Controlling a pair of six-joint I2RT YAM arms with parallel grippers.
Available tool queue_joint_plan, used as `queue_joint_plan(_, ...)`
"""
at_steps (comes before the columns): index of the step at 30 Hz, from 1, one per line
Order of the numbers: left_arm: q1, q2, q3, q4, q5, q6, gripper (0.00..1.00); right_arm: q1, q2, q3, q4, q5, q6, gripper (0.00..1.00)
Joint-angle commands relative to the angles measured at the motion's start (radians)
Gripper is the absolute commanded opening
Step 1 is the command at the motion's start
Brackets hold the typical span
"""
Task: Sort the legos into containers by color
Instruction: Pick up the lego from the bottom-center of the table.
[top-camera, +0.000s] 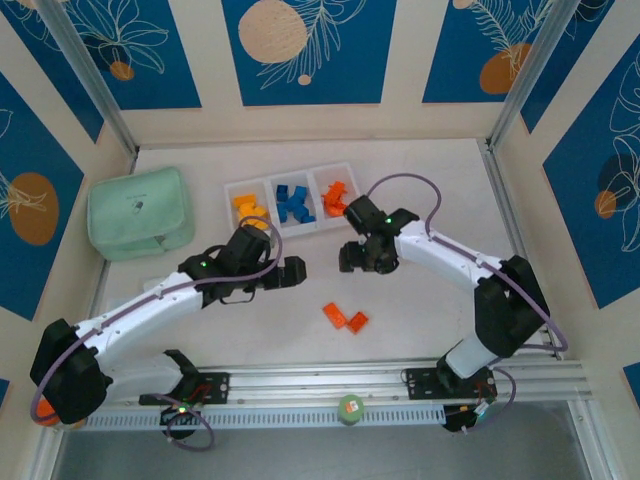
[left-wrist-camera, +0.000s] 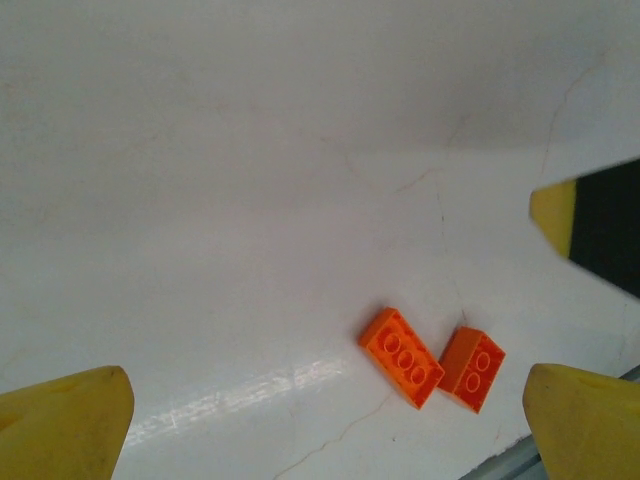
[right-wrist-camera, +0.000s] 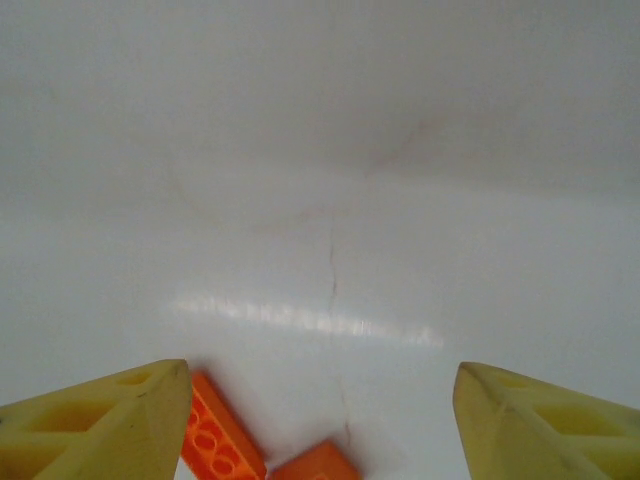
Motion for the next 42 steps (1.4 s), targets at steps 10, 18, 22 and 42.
queue_joint_plan(10, -0.058, 0.006, -0.035, 0.029, -0.026, -0.060, 0.99, 0.190, -0.074, -0.232, 0.009, 0.033, 0.382, 0.80)
queue_joint_plan(18, -0.060, 0.012, -0.030, 0.027, -0.026, -0.062, 0.99, 0.228, -0.053, -0.276, 0.022, 0.027, 0.461, 0.82)
queue_joint_plan(22, -0.062, 0.012, -0.029, 0.025, -0.029, -0.062, 0.99, 0.236, -0.054, -0.303, 0.033, 0.009, 0.464, 0.81)
queue_joint_plan(42, -0.061, 0.031, 0.008, -0.003, -0.038, -0.040, 0.99, 0.250, -0.048, -0.326, 0.054, -0.012, 0.413, 0.39)
